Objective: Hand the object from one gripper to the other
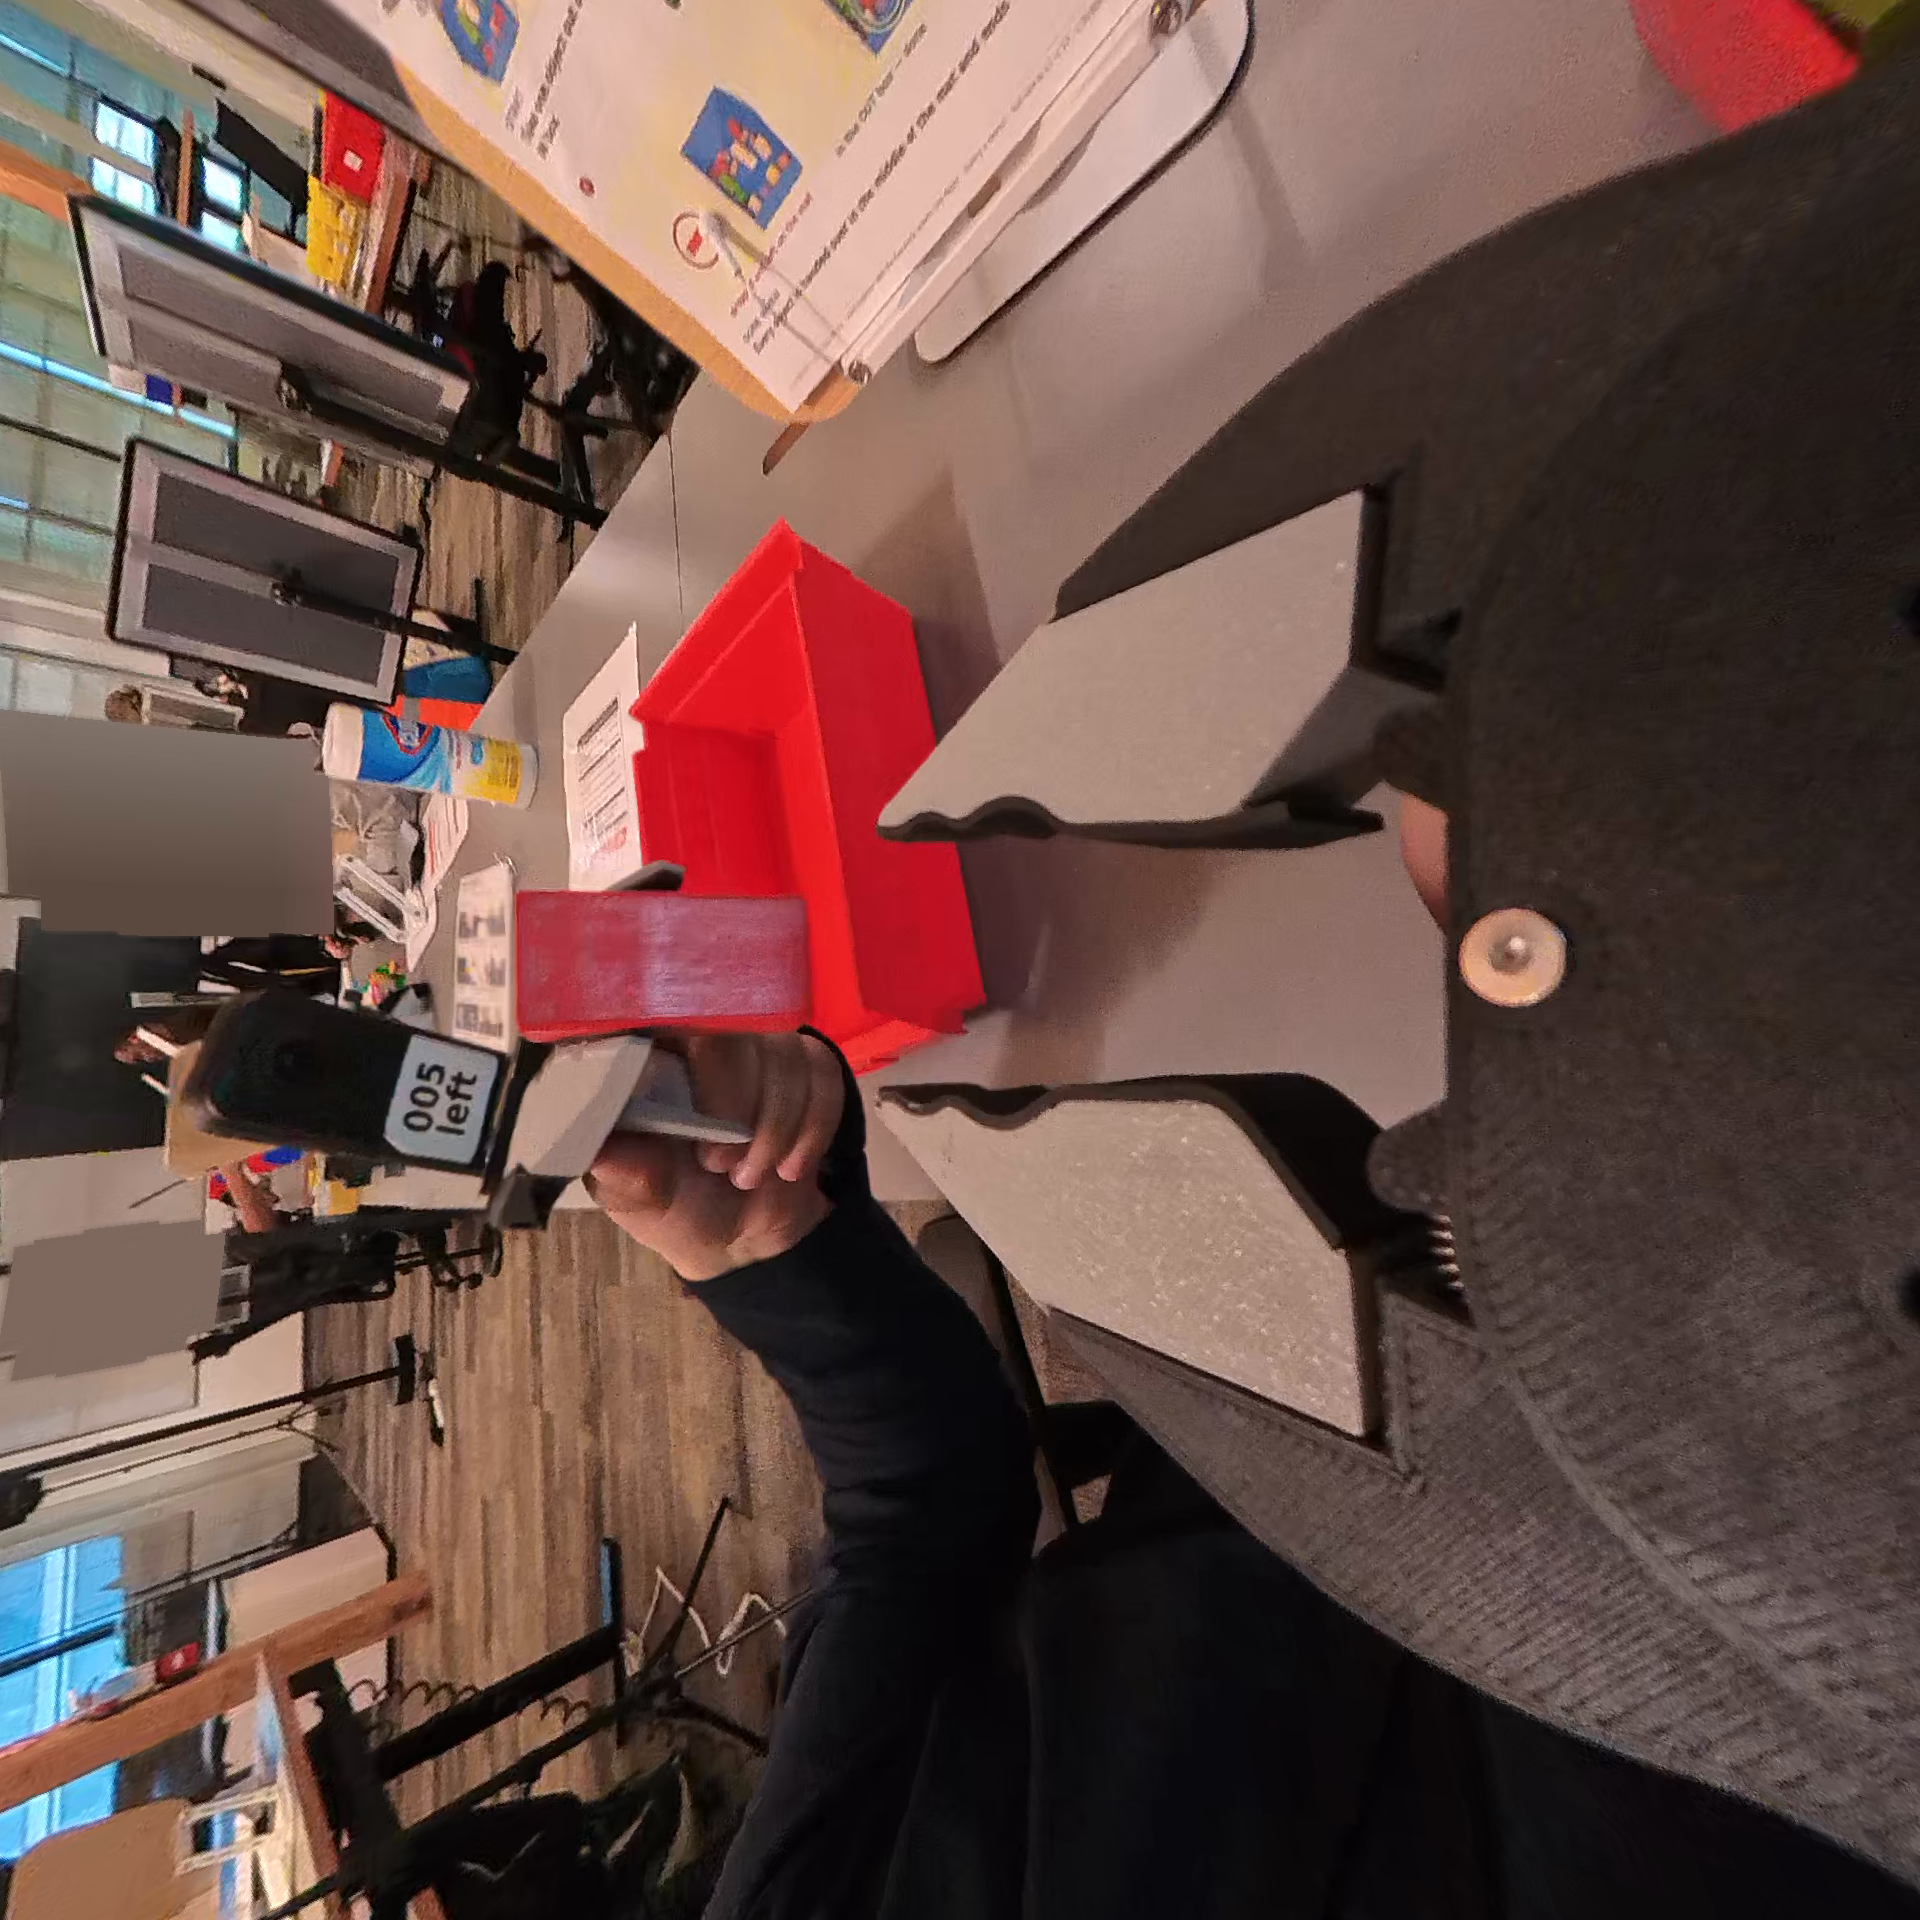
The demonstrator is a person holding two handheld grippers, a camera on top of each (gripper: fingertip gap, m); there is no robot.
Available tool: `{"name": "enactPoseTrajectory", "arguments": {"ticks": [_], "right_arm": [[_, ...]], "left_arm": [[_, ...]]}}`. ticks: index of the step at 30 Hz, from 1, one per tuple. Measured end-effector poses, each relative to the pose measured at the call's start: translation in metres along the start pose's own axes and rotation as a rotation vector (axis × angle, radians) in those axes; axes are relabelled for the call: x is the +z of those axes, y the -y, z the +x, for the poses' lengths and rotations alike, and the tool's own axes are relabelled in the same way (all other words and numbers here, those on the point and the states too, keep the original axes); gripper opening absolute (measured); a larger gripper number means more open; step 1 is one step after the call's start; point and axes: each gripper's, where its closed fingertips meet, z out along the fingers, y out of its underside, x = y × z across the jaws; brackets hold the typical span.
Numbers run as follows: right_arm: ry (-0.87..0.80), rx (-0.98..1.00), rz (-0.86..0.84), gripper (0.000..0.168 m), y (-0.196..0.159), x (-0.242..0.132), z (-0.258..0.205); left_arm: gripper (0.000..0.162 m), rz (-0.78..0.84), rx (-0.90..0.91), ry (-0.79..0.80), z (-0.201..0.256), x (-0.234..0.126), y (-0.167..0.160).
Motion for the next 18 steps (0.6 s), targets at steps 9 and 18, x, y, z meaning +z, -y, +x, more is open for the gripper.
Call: {"name": "enactPoseTrajectory", "arguments": {"ticks": [9, 18], "right_arm": [[0.092, 0.058, -0.041, 0.045, -0.014, 0.043, -0.014], [0.087, 0.079, -0.039, 0.031, -0.02, 0.053, -0.011]], "left_arm": [[0.035, -0.021, -0.03, -0.038, 0.005, 0.003, -0.029], [0.035, -0.052, -0.036, -0.035, 0.004, 0.007, -0.038]]}}
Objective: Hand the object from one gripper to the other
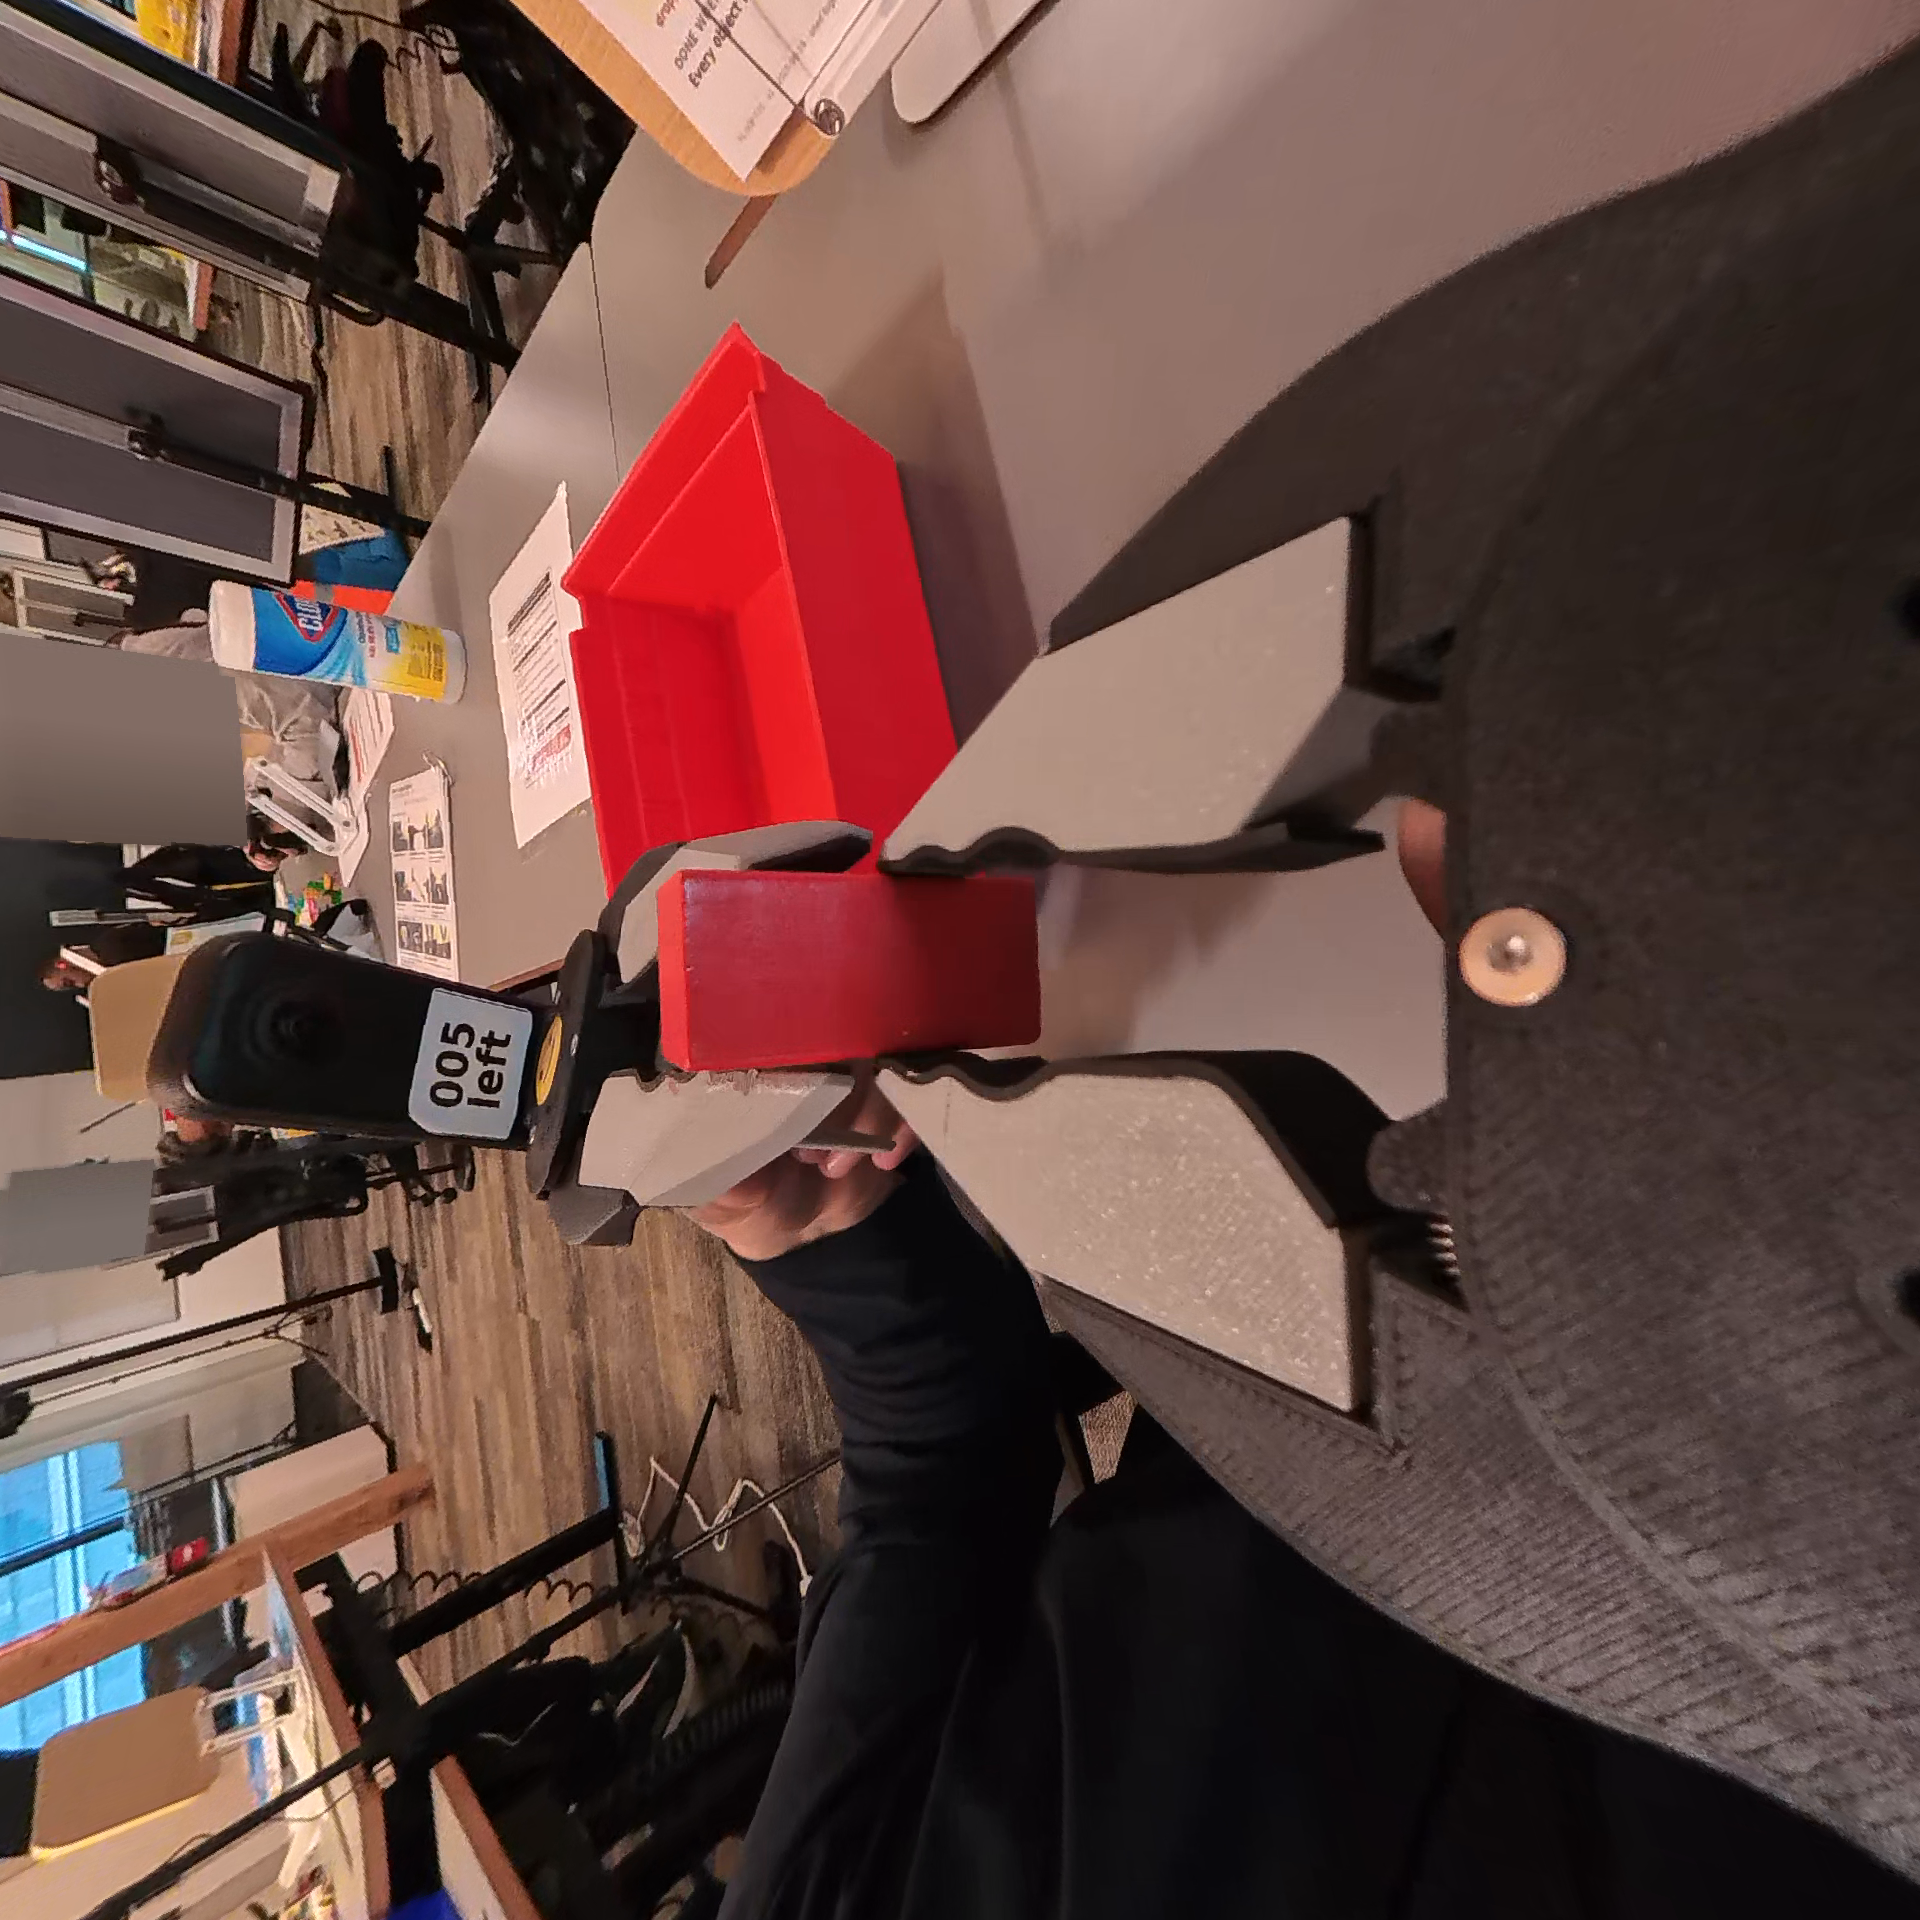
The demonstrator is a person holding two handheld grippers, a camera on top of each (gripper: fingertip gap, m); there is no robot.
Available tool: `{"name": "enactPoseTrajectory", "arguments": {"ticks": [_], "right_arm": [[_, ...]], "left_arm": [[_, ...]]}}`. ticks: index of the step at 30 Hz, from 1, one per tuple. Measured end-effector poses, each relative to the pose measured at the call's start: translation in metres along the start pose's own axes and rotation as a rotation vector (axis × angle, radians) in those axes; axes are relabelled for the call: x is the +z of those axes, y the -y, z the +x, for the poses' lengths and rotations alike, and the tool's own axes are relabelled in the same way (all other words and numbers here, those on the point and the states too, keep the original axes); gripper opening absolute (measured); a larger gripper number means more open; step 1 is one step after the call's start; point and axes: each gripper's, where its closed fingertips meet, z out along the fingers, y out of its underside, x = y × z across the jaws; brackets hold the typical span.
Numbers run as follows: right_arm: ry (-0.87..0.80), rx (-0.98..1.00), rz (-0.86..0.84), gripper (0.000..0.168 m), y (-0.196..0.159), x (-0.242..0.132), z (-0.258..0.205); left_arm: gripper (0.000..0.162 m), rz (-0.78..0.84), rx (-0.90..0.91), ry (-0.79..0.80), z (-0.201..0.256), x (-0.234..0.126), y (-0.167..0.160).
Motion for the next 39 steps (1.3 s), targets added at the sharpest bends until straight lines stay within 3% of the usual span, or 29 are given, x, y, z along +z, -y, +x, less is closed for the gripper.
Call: {"name": "enactPoseTrajectory", "arguments": {"ticks": [4, 5, 9, 11, 12, 14, 15, 16, 17, 18, 20, 22, 25, 28, 31, 39], "right_arm": [[-0.011, 0.005, 0.024, 0.031, 0.003, -0.007, 0.003], [-0.037, 0.0, 0.024, 0.031, 0.004, -0.013, 0.009], [-0.226, 0.004, 0.086, 0.03, 0.013, -0.074, 0.051], [-0.331, 0.016, 0.171, 0.0, 0.021, -0.12, 0.073], [-0.372, 0.04, 0.209, 0.0, 0.022, -0.143, 0.083], [-0.455, 0.114, 0.259, 0.0, 0.016, -0.178, 0.107], [-0.567, 0.157, 0.243, 0.0, 0.0, -0.189, 0.138], [-0.708, 0.216, 0.135, 0.0, -0.035, -0.197, 0.178], [-0.79, 0.291, 0.017, 0.0, -0.073, -0.204, 0.208], [-0.773, 0.351, -0.024, 0.0, -0.094, -0.204, 0.215], [-0.665, 0.324, 0.031, 0.0, -0.093, -0.199, 0.185], [-0.698, 0.226, -0.024, 0.0, -0.095, -0.205, 0.162], [-0.697, 0.215, -0.177, 0.021, -0.11, -0.204, 0.145], [-0.581, 0.277, -0.208, 0.036, -0.11, -0.18, 0.124], [-0.62, 0.229, -0.274, 0.048, -0.111, -0.159, 0.119], [-0.677, 0.241, -0.442, 0.057, -0.119, -0.09, 0.126]], "left_arm": [[0.037, -0.021, 0.015, 0.032, -0.002, -0.002, -0.001], [0.046, -0.024, 0.035, 0.062, -0.004, -0.005, 0.0], [0.052, -0.032, 0.133, 0.172, -0.009, -0.021, 0.01], [0.05, -0.015, 0.164, 0.205, -0.009, -0.03, 0.017], [0.048, -0.004, 0.173, 0.214, -0.009, -0.034, 0.021], [0.038, 0.044, 0.175, 0.222, -0.011, -0.038, 0.029], [0.02, 0.099, 0.183, 0.253, -0.02, -0.036, 0.034], [0.001, 0.136, 0.202, 0.306, -0.038, -0.03, 0.032], [0.0, 0.119, 0.196, 0.349, -0.061, -0.019, 0.021], [0.0, 0.034, 0.149, 0.361, -0.08, -0.006, 0.0], [0.024, -0.174, 0.096, 0.308, -0.09, 0.013, -0.041], [0.032, -0.228, 0.159, 0.355, -0.099, 0.014, -0.053], [0.052, -0.226, 0.082, 0.314, -0.099, 0.015, -0.049], [0.052, -0.184, 0.014, 0.249, -0.089, 0.015, -0.038], [0.059, -0.187, 0.061, 0.274, -0.083, 0.009, -0.032], [0.072, -0.096, 0.221, 0.4, -0.058, -0.036, 0.018]]}}
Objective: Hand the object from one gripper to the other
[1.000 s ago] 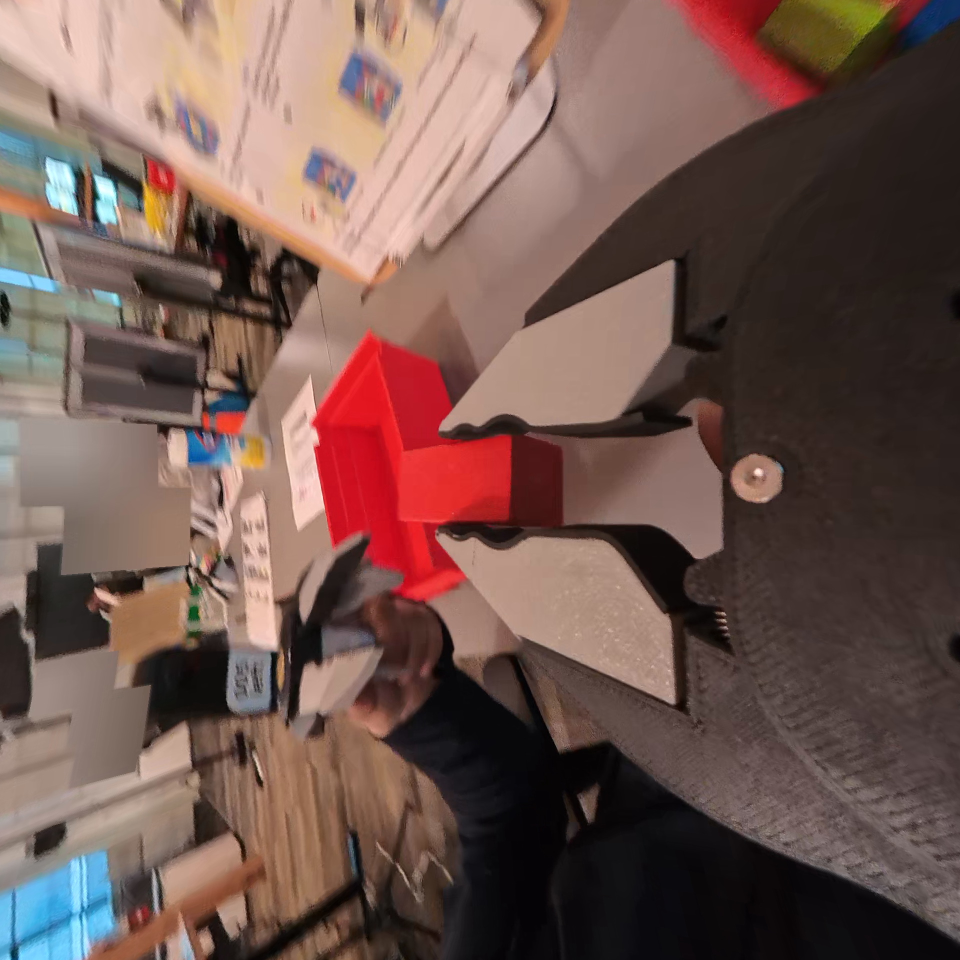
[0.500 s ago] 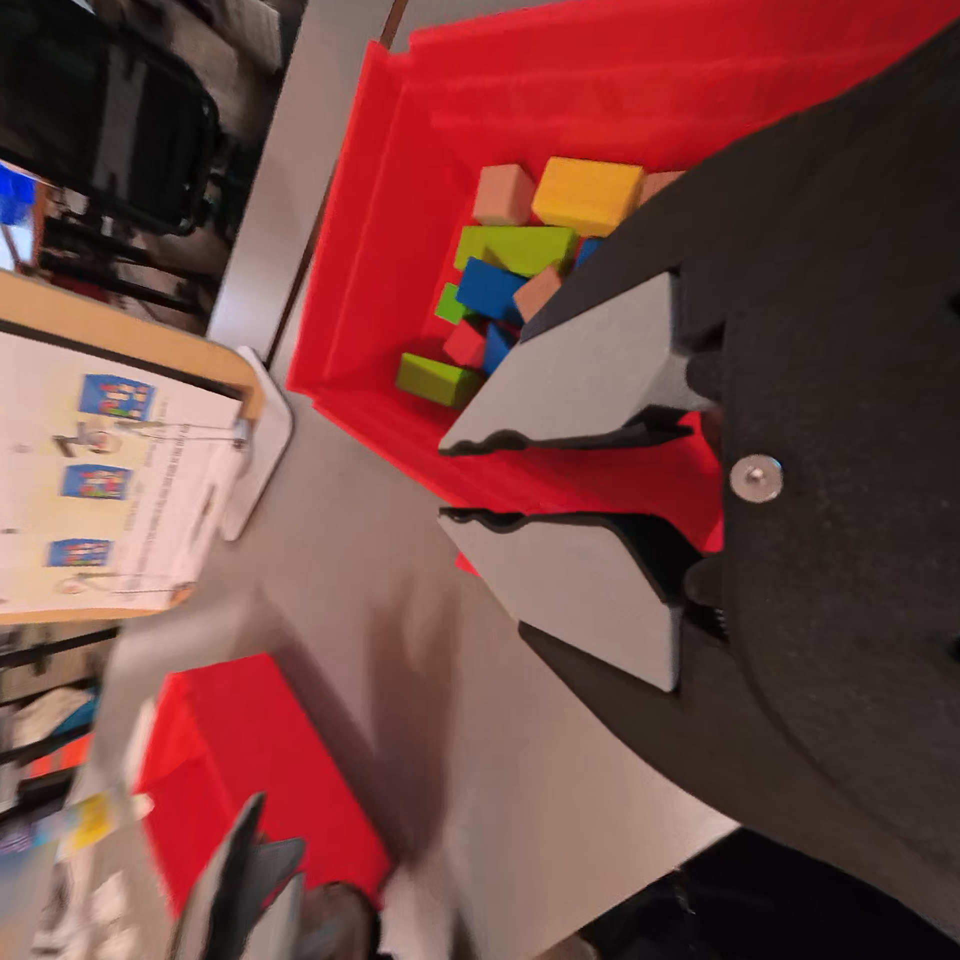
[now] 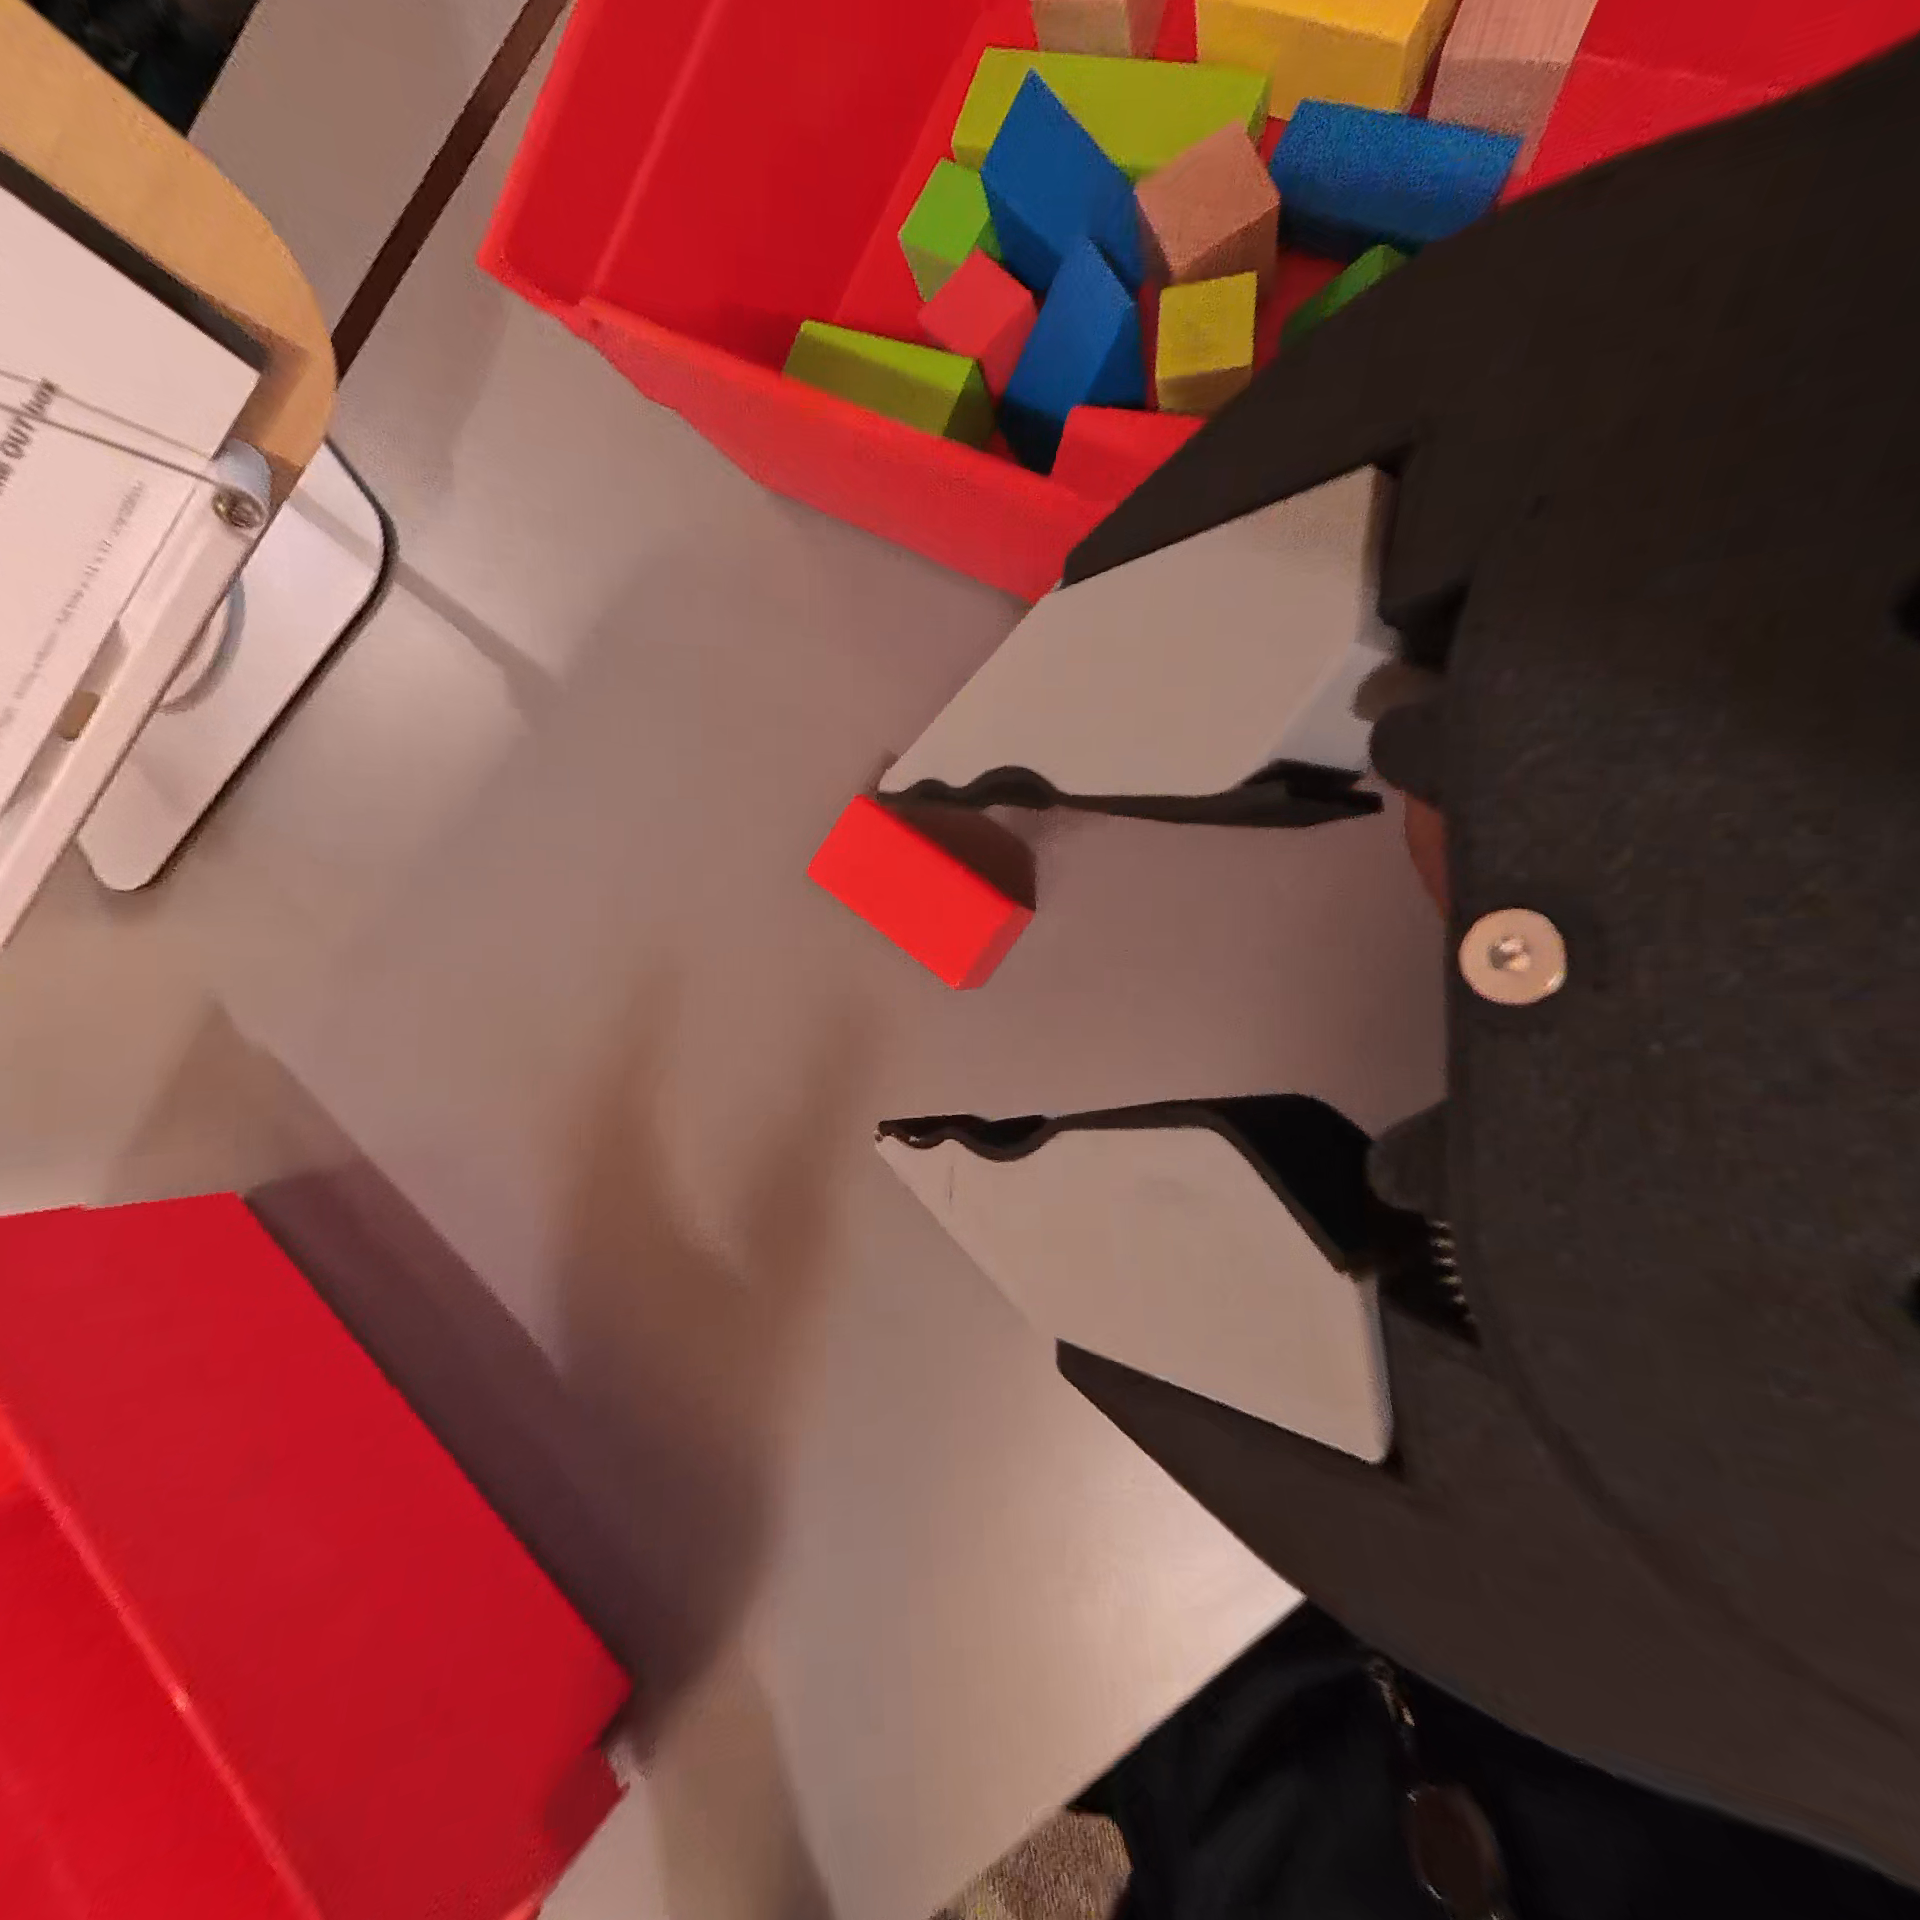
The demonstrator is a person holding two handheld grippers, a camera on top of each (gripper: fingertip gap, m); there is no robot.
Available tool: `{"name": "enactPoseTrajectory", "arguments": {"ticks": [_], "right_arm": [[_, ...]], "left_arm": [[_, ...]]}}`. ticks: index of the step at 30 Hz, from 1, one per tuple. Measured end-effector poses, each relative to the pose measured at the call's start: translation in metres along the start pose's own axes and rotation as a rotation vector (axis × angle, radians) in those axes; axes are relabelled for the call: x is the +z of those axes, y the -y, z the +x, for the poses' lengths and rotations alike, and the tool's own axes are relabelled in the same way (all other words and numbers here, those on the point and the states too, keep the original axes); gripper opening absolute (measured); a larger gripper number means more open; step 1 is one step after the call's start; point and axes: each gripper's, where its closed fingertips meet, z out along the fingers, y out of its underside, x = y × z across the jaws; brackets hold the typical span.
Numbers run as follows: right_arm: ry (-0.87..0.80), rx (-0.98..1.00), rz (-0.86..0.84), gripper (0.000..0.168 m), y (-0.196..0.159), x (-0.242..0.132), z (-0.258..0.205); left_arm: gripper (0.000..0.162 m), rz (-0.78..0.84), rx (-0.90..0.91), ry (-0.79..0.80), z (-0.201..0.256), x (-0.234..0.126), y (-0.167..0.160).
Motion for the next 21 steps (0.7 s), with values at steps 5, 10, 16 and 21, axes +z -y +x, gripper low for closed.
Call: {"name": "enactPoseTrajectory", "arguments": {"ticks": [5, 10, 16, 21], "right_arm": [[-0.121, 0.014, -0.155, 0.057, -0.001, 0.035, 0.006], [-0.173, 0.054, -0.379, 0.062, -0.028, 0.066, 0.013], [-0.225, 0.078, -0.542, 0.035, -0.06, 0.092, 0.029], [-0.137, 0.067, -0.461, 0.032, -0.044, 0.095, 0.015]], "left_arm": [[0.075, 0.101, 0.062, 0.132, -0.02, -0.049, 0.031], [0.074, 0.161, 0.103, 0.19, -0.029, -0.079, 0.048], [0.074, 0.139, 0.131, 0.19, -0.028, -0.079, 0.045], [0.074, 0.093, 0.168, 0.208, -0.03, -0.07, 0.037]]}}
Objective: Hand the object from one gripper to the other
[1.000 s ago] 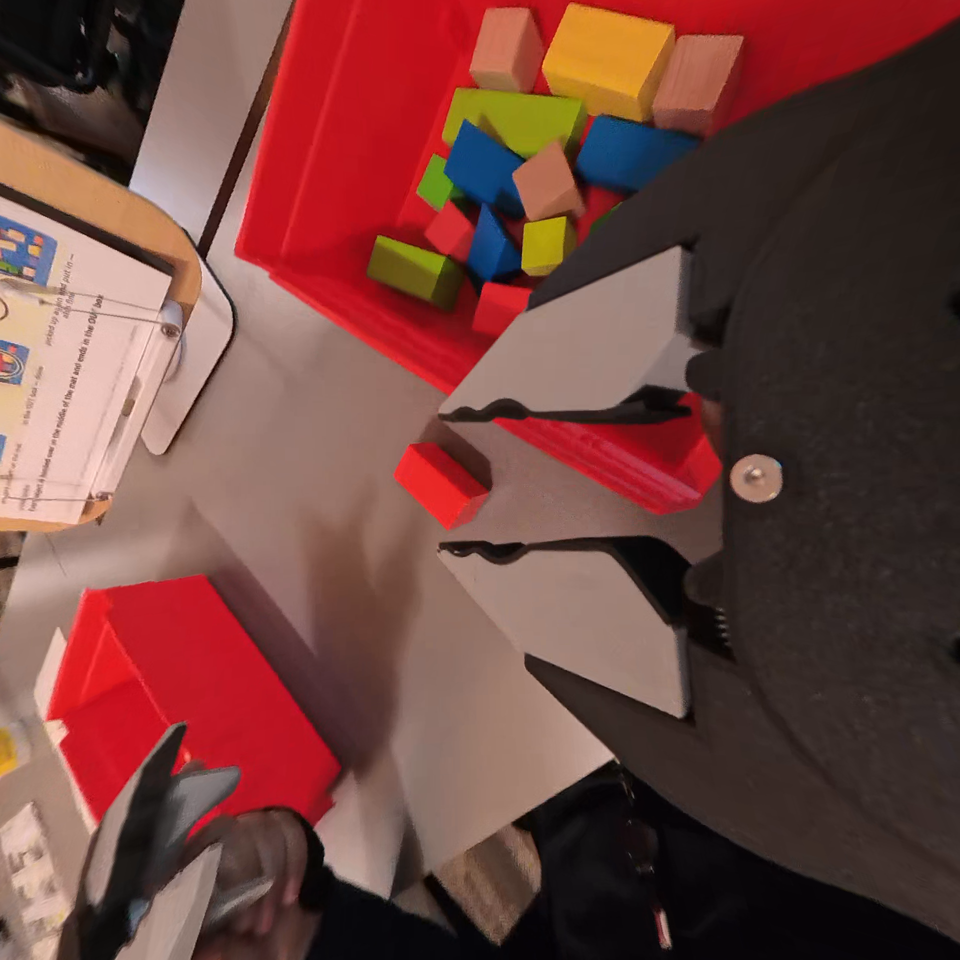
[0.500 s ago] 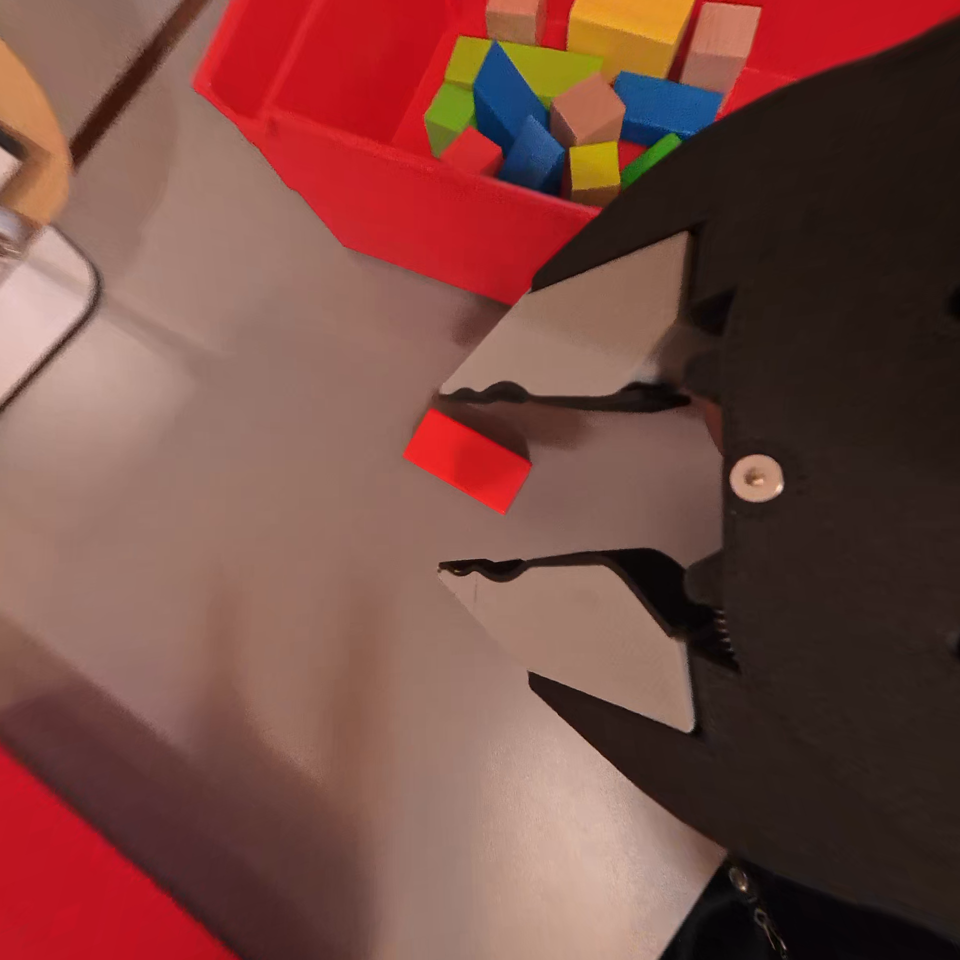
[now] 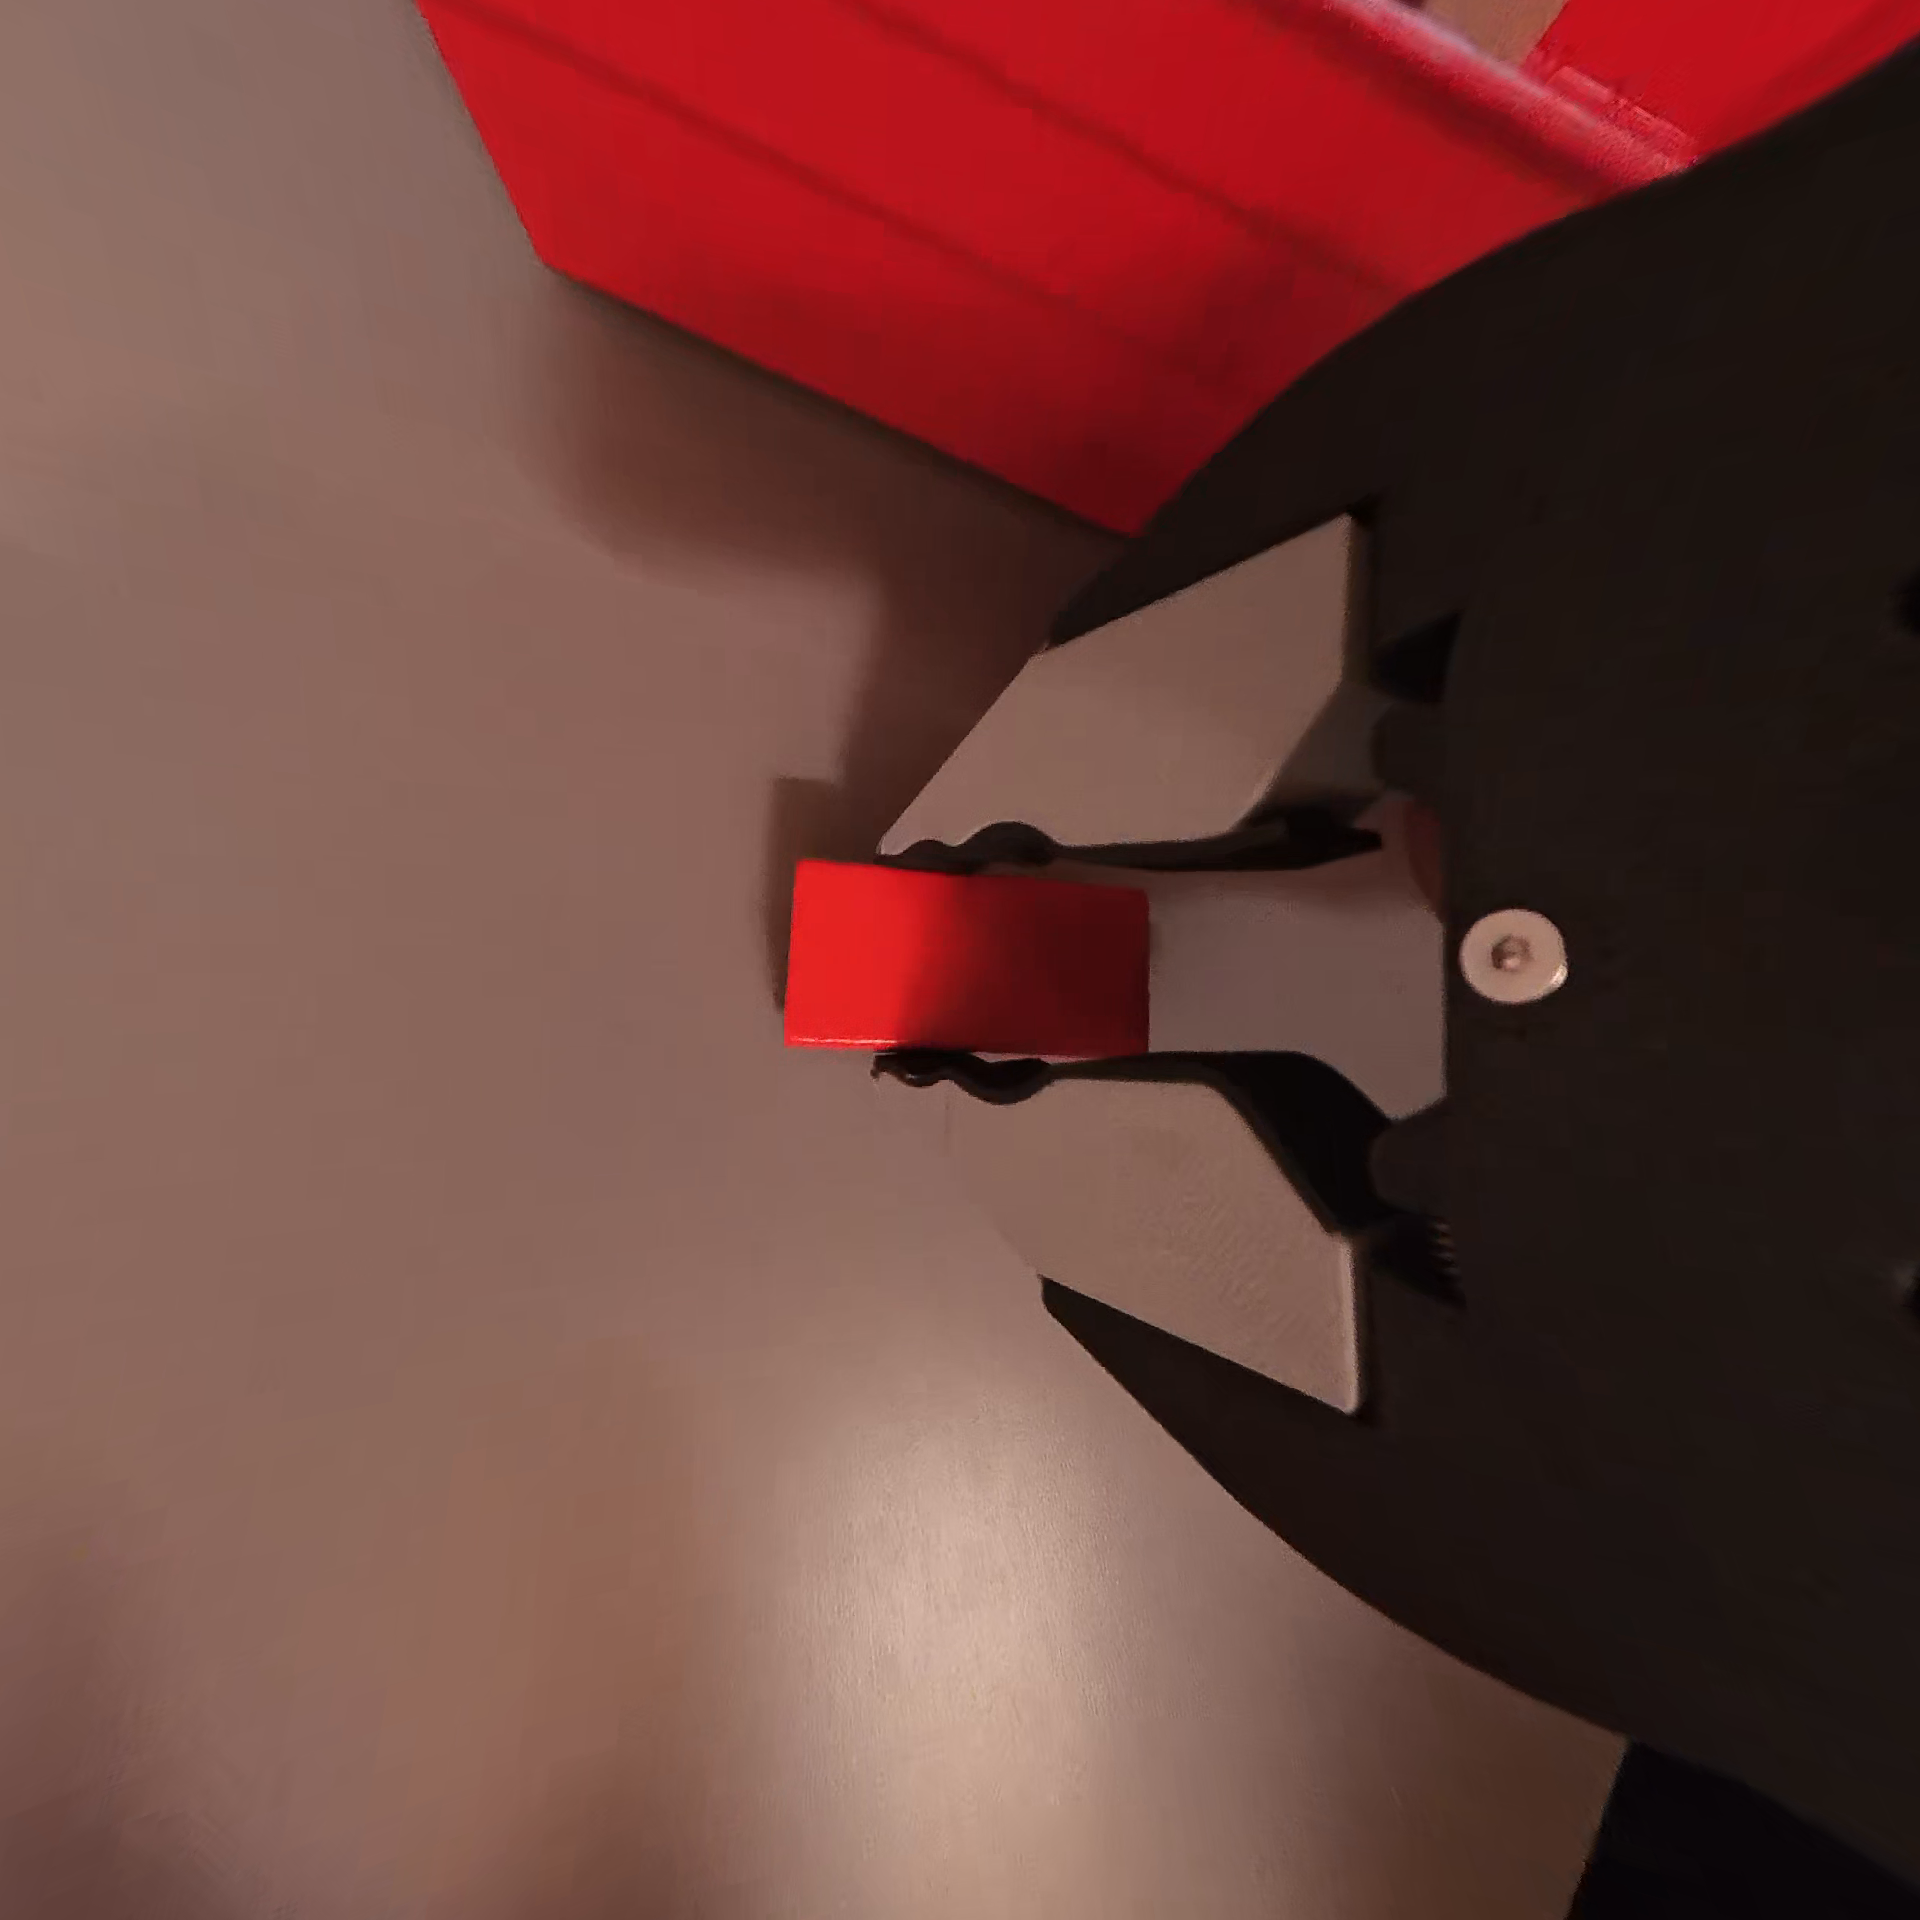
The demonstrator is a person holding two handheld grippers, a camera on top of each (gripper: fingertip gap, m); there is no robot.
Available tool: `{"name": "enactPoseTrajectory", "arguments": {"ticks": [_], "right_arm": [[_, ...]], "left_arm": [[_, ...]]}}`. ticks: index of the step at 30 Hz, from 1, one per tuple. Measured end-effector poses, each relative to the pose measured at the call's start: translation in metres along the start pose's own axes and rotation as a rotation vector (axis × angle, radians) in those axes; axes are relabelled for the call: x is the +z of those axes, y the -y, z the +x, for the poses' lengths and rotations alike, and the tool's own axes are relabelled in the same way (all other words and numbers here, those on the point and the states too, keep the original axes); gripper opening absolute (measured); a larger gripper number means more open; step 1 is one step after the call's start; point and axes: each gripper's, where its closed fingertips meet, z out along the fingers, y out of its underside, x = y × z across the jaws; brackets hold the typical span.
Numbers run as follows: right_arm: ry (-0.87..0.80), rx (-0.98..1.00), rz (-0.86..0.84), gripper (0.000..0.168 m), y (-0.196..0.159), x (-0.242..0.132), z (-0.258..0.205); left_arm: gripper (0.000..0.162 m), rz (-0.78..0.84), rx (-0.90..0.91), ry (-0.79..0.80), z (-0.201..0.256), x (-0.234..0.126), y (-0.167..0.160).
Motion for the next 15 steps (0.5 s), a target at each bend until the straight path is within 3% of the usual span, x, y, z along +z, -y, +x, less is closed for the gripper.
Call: {"name": "enactPoseTrajectory", "arguments": {"ticks": [4, 8, 15], "right_arm": [[0.072, -0.005, 0.133, 0.032, 0.016, -0.03, -0.007], [0.102, -0.023, 0.316, 0.032, 0.032, -0.092, -0.001], [-0.047, 0.02, 0.463, 0.032, 0.007, -0.205, 0.071]], "left_arm": [[0.071, -0.003, -0.027, -0.014, 0.0, 0.004, -0.002], [0.07, -0.011, -0.02, -0.006, 0.0, 0.005, -0.004], [0.068, -0.029, -0.025, -0.001, -0.003, 0.005, -0.008]]}}
